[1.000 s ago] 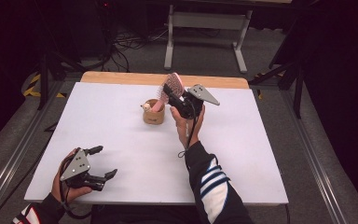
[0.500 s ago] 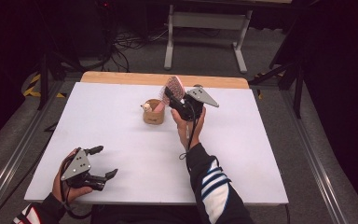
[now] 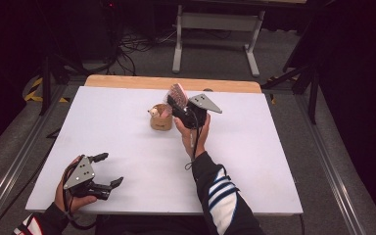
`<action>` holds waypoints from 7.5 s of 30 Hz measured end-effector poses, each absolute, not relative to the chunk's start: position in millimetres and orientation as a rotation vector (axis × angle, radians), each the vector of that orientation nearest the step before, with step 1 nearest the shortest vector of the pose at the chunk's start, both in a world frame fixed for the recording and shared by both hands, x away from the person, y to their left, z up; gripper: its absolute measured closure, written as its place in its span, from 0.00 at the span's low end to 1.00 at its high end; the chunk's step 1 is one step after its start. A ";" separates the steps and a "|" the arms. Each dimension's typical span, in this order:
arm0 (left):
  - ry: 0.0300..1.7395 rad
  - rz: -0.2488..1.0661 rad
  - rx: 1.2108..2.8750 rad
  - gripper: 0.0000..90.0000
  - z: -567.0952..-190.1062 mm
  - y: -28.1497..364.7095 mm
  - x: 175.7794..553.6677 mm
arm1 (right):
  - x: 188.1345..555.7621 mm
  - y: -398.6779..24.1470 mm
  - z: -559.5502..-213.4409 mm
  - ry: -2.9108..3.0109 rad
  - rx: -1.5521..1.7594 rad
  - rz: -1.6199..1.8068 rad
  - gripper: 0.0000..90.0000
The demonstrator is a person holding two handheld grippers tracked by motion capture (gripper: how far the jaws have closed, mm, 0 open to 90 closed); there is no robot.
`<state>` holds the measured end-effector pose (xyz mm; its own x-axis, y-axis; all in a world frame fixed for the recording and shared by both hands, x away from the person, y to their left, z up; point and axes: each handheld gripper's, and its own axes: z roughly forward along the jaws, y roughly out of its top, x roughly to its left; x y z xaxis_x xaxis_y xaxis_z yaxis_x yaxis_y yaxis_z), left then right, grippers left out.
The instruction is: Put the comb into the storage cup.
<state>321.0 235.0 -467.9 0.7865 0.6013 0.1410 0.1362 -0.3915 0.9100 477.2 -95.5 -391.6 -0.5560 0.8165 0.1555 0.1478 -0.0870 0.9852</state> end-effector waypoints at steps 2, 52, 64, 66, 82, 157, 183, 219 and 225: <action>0.553 0.559 1.939 0.09 -467.9 234.2 320.9 | 477.2 -97.2 -392.7 1.678 1.051 1.690 0.69; 0.552 0.563 1.956 0.09 -469.0 231.7 322.1 | 461.5 -102.9 -394.9 1.760 1.047 1.568 0.23; 0.550 0.563 1.958 0.09 -468.9 231.4 322.1 | 456.4 -103.3 -386.6 1.748 1.014 1.486 0.13; 0.551 0.565 1.959 0.09 -469.0 231.2 322.1 | 455.8 -104.2 -385.9 1.741 1.014 1.476 0.13; 0.549 0.562 1.961 0.09 -469.0 231.0 322.3 | 453.1 -114.5 -379.6 1.704 1.012 1.464 0.12; 0.548 0.583 1.964 0.09 -468.0 230.5 321.5 | 405.8 -145.9 -370.6 1.693 0.779 1.322 0.11; 0.539 0.586 1.971 0.09 -467.5 229.6 319.9 | 370.2 -168.0 -365.1 1.701 0.699 1.310 0.13; 0.531 0.586 1.984 0.08 -468.6 227.8 319.9 | 342.0 -180.8 -378.5 1.759 0.613 1.254 0.13; 0.530 0.585 1.984 0.08 -468.7 227.5 319.9 | 336.7 -181.8 -383.4 1.775 0.600 1.248 0.13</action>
